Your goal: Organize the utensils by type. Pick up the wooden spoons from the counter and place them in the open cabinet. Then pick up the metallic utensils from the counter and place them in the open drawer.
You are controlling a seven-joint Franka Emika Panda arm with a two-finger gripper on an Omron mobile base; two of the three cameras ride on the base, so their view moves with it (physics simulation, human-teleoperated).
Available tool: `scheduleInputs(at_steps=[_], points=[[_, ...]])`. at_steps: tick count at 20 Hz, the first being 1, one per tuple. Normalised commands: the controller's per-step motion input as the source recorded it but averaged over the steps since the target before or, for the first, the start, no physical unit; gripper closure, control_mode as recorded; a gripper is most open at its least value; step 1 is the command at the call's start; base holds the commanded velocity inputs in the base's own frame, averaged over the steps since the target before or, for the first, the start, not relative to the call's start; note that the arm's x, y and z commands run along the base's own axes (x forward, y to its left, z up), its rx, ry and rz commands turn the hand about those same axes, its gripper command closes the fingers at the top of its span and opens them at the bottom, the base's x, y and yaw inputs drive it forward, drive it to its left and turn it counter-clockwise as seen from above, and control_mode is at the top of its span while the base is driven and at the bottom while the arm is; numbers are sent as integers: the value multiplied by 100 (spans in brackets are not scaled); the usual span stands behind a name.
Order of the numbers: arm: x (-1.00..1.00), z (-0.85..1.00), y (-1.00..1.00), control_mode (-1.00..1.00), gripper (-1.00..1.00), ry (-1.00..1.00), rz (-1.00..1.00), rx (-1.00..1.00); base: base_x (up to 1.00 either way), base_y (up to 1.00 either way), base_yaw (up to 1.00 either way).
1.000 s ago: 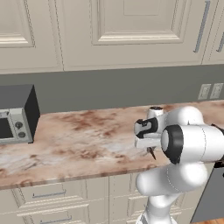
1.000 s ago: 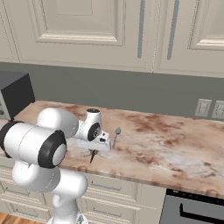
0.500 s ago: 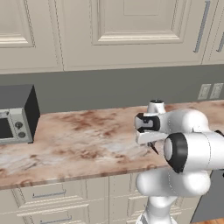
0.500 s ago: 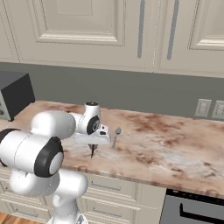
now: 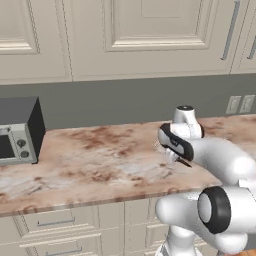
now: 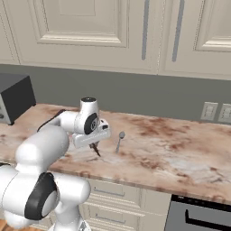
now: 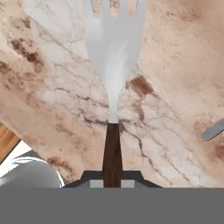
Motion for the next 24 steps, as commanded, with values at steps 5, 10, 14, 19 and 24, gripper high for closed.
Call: scheduleInputs(at_steps=[5, 10, 14, 19, 24], points=[[-24, 29, 15, -100, 100, 0, 44, -7, 0, 0, 0], [-3, 35, 11, -100, 100, 1, 35, 0, 0, 0, 0], [0, 23, 0, -100, 100, 0, 28, -2, 0, 0, 0], [0, 0, 0, -100, 100, 0, 0, 0, 0, 0, 0], [-7, -1, 0, 100, 100, 0, 0, 0, -22, 0, 2]])
